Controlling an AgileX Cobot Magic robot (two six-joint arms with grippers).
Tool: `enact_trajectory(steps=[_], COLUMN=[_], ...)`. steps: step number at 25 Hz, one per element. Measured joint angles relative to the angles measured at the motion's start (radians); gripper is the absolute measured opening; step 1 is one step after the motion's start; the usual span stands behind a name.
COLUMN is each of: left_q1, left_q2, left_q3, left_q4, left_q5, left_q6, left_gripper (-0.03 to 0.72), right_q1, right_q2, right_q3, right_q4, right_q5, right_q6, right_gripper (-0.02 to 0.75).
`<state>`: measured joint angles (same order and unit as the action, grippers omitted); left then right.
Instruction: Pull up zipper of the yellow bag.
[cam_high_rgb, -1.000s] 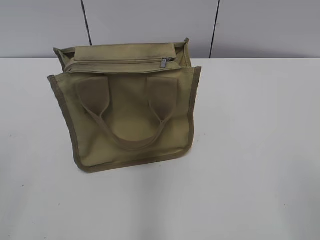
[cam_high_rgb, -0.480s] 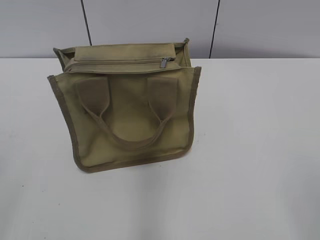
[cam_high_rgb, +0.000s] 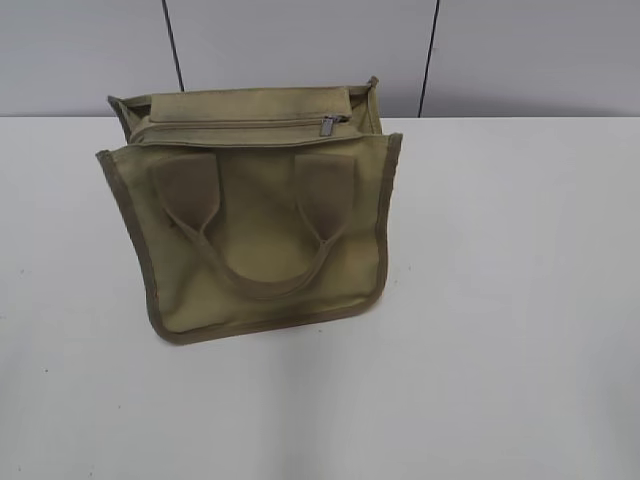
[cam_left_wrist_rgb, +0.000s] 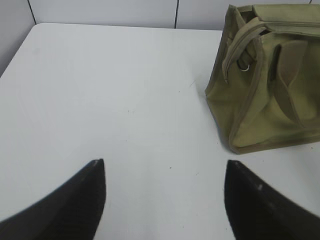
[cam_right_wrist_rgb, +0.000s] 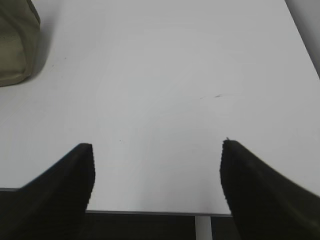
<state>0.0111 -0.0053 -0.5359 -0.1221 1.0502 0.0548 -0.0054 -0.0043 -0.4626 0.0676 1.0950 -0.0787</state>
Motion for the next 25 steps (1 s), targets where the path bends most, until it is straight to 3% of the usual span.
enact_trajectory(steps=[25], left_q1=[0.0], left_q2=[-0.003], left_q3=[0.0], left_q4=[-0.007], left_q5=[-0.001], left_q6=[0.0], left_gripper=[0.554], right_q1=[0.0], right_q2=[-0.001], right_q3=[0.0], right_q4=[0.0], right_q5=[0.001], right_q6=[0.0], right_gripper=[0.596])
